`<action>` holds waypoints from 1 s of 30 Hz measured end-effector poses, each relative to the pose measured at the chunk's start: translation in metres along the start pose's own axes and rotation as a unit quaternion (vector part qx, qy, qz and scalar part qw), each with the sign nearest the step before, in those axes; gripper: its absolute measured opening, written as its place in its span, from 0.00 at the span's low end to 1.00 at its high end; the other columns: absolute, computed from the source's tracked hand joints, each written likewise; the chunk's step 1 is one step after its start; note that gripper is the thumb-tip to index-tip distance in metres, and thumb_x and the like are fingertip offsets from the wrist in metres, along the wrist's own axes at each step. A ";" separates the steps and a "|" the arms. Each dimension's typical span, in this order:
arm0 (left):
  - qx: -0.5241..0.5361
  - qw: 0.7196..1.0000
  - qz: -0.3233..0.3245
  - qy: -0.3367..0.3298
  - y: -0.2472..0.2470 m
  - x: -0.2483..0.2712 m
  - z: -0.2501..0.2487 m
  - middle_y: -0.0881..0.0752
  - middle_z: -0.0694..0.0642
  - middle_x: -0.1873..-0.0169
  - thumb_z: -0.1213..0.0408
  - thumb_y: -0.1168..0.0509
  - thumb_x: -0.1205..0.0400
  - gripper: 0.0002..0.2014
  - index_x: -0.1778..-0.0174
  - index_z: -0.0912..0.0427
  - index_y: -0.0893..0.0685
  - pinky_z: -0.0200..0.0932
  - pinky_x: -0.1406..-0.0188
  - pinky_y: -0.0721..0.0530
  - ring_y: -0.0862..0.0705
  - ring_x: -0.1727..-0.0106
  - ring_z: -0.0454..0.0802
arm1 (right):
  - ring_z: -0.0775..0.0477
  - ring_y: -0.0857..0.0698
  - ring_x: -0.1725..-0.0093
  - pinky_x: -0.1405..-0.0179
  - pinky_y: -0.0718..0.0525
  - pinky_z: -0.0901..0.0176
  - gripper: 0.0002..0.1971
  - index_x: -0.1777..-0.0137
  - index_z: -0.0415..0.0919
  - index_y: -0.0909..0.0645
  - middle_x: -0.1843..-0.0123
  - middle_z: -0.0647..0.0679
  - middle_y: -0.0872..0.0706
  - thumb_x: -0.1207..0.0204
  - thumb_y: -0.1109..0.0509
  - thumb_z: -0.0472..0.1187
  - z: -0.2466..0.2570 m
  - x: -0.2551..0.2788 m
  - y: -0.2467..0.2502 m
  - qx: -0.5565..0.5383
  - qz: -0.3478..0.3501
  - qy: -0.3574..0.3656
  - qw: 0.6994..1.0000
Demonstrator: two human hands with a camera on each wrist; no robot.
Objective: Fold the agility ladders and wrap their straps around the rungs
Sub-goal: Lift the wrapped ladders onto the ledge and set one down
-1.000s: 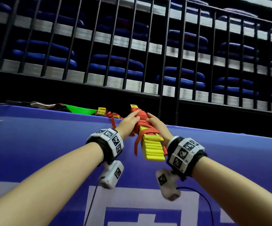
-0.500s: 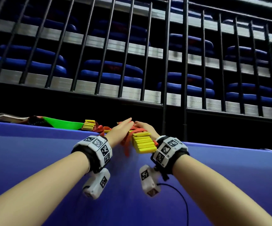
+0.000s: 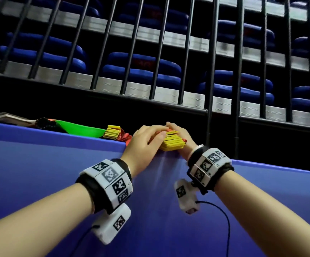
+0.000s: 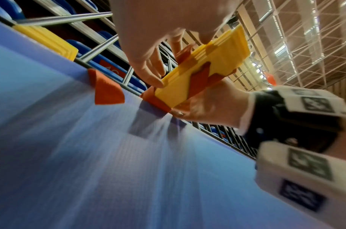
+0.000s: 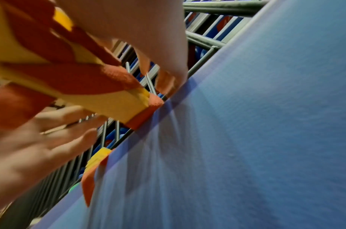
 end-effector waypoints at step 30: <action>-0.272 0.961 0.027 0.032 -0.019 -0.004 0.036 0.19 0.55 0.33 0.44 0.65 0.18 0.31 0.18 0.42 0.37 0.60 0.18 0.50 0.28 0.25 0.56 | 0.44 0.24 0.27 0.26 0.32 0.49 0.25 0.21 0.54 0.31 0.25 0.53 0.22 0.14 0.52 0.59 -0.039 0.018 0.030 0.411 -0.021 0.170 0.895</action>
Point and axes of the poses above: each hand's wrist, its own x-axis away from the middle knuckle, its own y-axis out of the back of the hand, z = x × y, the point moved 2 cm from there along -x, towards the middle knuckle
